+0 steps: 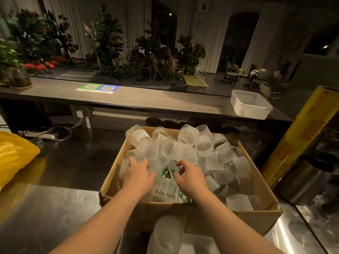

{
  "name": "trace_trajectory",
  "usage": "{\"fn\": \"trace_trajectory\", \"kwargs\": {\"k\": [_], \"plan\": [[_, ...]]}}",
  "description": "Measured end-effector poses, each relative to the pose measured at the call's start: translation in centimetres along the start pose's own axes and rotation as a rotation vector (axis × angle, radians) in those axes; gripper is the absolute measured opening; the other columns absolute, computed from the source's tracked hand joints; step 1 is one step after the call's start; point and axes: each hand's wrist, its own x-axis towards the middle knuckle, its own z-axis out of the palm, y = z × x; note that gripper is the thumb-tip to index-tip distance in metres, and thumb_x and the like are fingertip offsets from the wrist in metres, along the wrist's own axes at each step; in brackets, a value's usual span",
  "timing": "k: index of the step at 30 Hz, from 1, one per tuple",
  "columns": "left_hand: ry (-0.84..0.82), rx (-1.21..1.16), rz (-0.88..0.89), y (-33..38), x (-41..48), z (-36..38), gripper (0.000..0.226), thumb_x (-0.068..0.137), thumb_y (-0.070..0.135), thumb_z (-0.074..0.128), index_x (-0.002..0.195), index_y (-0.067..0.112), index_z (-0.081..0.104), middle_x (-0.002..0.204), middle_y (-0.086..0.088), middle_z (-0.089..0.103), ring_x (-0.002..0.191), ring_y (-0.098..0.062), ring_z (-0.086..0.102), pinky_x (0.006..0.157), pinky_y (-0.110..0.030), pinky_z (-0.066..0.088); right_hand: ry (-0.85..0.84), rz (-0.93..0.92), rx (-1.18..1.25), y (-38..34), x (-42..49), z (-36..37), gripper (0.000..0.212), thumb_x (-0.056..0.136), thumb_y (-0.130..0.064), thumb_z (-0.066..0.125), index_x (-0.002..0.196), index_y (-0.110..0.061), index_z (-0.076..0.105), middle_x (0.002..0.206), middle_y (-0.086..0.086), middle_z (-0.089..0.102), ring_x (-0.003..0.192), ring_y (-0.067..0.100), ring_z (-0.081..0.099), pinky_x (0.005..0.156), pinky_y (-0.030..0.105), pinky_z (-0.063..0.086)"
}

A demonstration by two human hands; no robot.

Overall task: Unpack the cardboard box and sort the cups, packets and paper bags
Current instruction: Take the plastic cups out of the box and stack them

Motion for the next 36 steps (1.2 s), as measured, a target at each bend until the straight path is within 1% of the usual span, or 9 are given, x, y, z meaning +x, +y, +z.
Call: {"fn": "trace_trajectory", "kwargs": {"k": [2,5,11,14,21,27,30,34,36], "plan": [[0.004,-0.082,0.041,-0.6,0.3,0.4,0.015,0.099,0.041,0.061,0.104,0.028,0.055,0.121,0.002,0.037,0.089,-0.006,0.043,0.085,-0.027,0.045,0.05,0.064,0.067,0.1,0.9,0.4,0.031,0.099,-0.033,0.061,0.129,-0.026,0.058,0.094,-0.015,0.061,0.084,0.006,0.062,0.078,0.032,0.054],[-0.033,-0.209,0.114,-1.5,0.4,0.8,0.014,0.099,0.039,0.061,0.09,0.03,0.055,0.125,0.007,0.042,0.105,-0.01,0.048,0.092,-0.029,0.045,0.159,0.151,0.157,0.0,2.3,0.6,0.033,0.099,-0.035,0.06,0.129,-0.022,0.055,0.107,-0.008,0.064,0.092,0.013,0.063,0.087,0.038,0.055],[0.047,-0.396,0.288,-1.7,-0.5,-0.2,0.026,0.088,0.031,0.075,0.083,0.023,0.051,0.114,0.014,0.041,0.109,-0.002,0.044,0.086,-0.013,0.037,0.243,0.293,0.358,-1.7,5.0,0.8,0.053,0.087,-0.06,0.065,0.123,-0.024,0.052,0.106,-0.007,0.061,0.095,0.018,0.065,0.087,0.047,0.058],[0.026,-0.459,0.343,-1.9,-1.2,-0.5,0.037,0.081,0.032,0.081,0.087,0.023,0.046,0.111,0.012,0.038,0.107,-0.001,0.043,0.088,-0.017,0.041,0.236,0.316,0.372,-2.6,6.1,0.9,0.064,0.078,-0.065,0.07,0.122,-0.024,0.05,0.107,-0.004,0.063,0.092,0.021,0.068,0.081,0.045,0.059],[-0.023,-0.65,0.211,-1.7,-1.6,-1.1,0.08,0.077,0.032,0.088,0.129,0.048,0.029,0.123,0.03,0.035,0.112,0.003,0.042,0.085,-0.016,0.039,0.158,0.432,0.82,-2.7,6.1,0.7,0.072,0.084,-0.021,0.082,0.143,-0.014,0.041,0.128,0.009,0.056,0.106,0.025,0.057,0.087,0.041,0.048],[0.019,-0.659,0.192,-2.3,-1.3,-0.7,0.07,0.075,0.039,0.089,0.123,0.045,0.039,0.123,0.022,0.043,0.11,-0.004,0.048,0.074,-0.016,0.045,0.065,0.313,0.931,-0.7,2.2,0.7,0.058,0.083,-0.007,0.081,0.135,-0.008,0.054,0.115,0.001,0.062,0.099,0.015,0.062,0.079,0.027,0.052],[0.026,-0.649,0.246,-2.4,-1.3,-0.6,0.068,0.076,0.039,0.088,0.125,0.047,0.041,0.123,0.032,0.04,0.113,-0.002,0.046,0.079,-0.017,0.045,0.072,0.289,0.965,0.1,0.8,0.5,0.064,0.078,-0.007,0.086,0.132,-0.015,0.053,0.118,0.006,0.06,0.107,0.023,0.063,0.092,0.038,0.056],[-0.027,-0.638,0.311,-2.3,-1.3,-0.4,0.066,0.079,0.042,0.085,0.126,0.056,0.041,0.126,0.041,0.036,0.118,0.004,0.044,0.094,-0.026,0.048,0.011,0.097,0.911,0.5,-0.7,0.0,0.067,0.076,-0.007,0.087,0.132,-0.023,0.055,0.112,0.009,0.06,0.103,0.023,0.064,0.082,0.03,0.059],[-0.059,-0.632,0.331,-2.3,-1.4,-0.3,0.063,0.083,0.038,0.082,0.126,0.058,0.041,0.131,0.039,0.037,0.119,0.008,0.043,0.097,-0.024,0.048,-0.047,-0.002,0.754,0.2,-1.0,0.0,0.066,0.074,-0.016,0.09,0.129,-0.035,0.058,0.118,0.004,0.059,0.108,0.018,0.063,0.09,0.033,0.059]]}}
